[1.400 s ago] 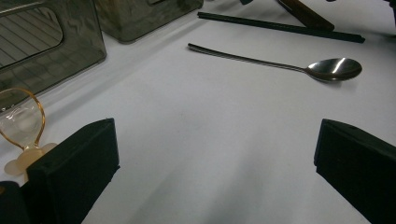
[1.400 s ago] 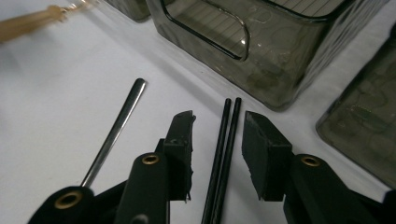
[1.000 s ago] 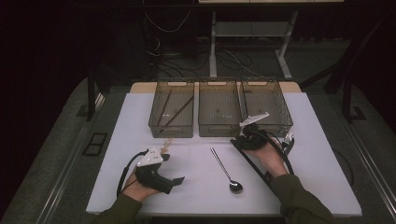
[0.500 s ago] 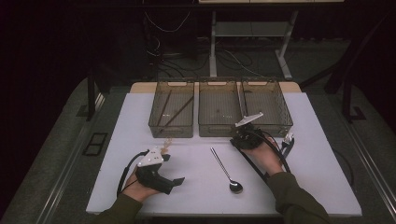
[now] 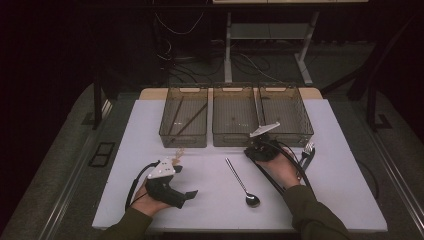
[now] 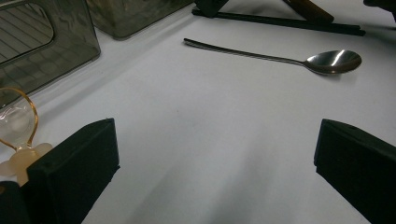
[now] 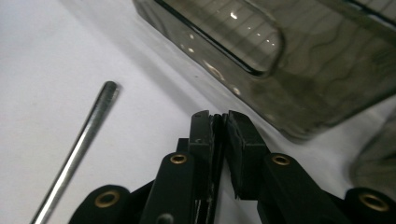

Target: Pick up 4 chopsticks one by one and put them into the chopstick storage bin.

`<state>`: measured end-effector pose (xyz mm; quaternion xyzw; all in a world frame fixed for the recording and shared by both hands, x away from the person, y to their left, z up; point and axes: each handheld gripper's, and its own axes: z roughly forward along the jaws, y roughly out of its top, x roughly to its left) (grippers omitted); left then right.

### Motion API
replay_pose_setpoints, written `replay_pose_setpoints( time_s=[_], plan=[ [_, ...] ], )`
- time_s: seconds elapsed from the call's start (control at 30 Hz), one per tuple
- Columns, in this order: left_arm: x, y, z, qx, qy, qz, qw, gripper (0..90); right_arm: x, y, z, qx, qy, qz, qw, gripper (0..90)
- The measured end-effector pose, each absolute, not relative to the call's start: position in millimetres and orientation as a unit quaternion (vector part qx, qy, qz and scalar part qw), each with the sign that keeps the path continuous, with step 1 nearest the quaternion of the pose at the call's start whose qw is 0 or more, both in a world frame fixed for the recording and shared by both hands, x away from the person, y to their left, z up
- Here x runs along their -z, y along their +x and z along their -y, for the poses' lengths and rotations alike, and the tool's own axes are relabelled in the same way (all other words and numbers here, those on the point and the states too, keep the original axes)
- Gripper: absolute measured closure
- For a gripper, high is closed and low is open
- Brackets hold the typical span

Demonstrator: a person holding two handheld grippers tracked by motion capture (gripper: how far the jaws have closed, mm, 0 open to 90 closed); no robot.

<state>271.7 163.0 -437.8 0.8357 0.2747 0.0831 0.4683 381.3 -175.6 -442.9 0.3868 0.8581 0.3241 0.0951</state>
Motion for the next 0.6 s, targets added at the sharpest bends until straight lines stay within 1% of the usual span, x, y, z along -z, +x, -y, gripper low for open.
replay_pose_setpoints(
  time_s=[0.23,0.27,0.3,0.6],
  plan=[
    [438,272,-163,-0.083,0.836,-0.274,0.468,0.0,443,377,167,-0.331,0.371,-0.864,0.084,81.2],
    [438,272,-163,-0.083,0.837,-0.273,0.467,0.0,443,376,165,-0.334,0.368,-0.864,0.081,81.7],
    [438,272,-163,-0.083,0.837,-0.273,0.467,0.0,442,374,163,-0.336,0.364,-0.865,0.079,84.5],
    [438,271,-163,-0.084,0.837,-0.273,0.467,0.0,443,369,154,-0.335,0.346,-0.873,0.071,84.6]
  ],
)
